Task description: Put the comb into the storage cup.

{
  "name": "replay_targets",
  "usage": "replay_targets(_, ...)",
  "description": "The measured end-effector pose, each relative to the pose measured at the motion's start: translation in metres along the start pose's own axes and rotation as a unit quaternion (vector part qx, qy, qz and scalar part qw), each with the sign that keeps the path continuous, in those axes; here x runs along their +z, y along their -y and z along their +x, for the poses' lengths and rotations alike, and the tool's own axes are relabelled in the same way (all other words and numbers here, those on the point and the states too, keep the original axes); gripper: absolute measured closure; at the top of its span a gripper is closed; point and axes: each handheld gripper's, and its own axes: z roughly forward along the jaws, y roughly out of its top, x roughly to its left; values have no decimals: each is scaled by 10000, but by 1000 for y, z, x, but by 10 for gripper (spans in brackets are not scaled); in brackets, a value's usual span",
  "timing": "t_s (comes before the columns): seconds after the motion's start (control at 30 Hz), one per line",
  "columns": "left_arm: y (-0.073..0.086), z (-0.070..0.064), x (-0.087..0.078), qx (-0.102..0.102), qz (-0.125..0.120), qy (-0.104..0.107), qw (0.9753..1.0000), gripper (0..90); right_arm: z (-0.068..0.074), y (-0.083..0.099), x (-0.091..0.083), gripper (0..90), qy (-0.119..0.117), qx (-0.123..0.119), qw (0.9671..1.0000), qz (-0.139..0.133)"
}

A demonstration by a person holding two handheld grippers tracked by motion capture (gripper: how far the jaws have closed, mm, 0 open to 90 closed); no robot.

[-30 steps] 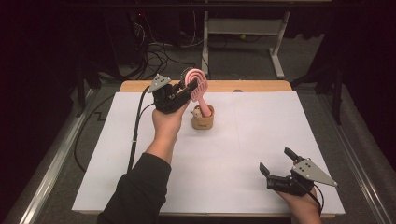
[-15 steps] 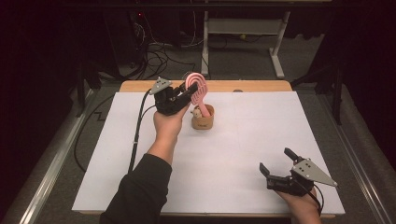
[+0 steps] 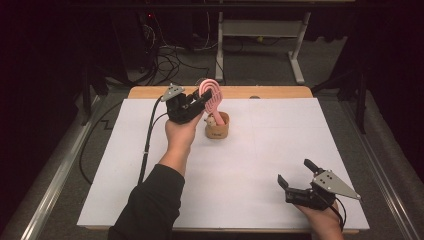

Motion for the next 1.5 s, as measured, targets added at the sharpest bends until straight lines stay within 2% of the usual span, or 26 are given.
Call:
replay_targets(0.43, 5, 1, 6, -34, 68, 8, 10000, 631, 0, 0, -1, 1, 8, 11, 10000, -13)
replay_targets(0.7, 6, 0, 7, 19, 82, -21, 10000, 631, 0, -1, -1, 1, 21, 20, 10000, -38)
replay_targets(1.37, 9, 3, 12, -56, 100, -40, 9999, 629, 0, -1, -1, 1, 6, 12, 10000, -35)
replay_targets(1.5, 8, 2, 13, -65, 94, -107, 9999, 627, 1, -1, -1, 1, -1, -3, 10000, -38)
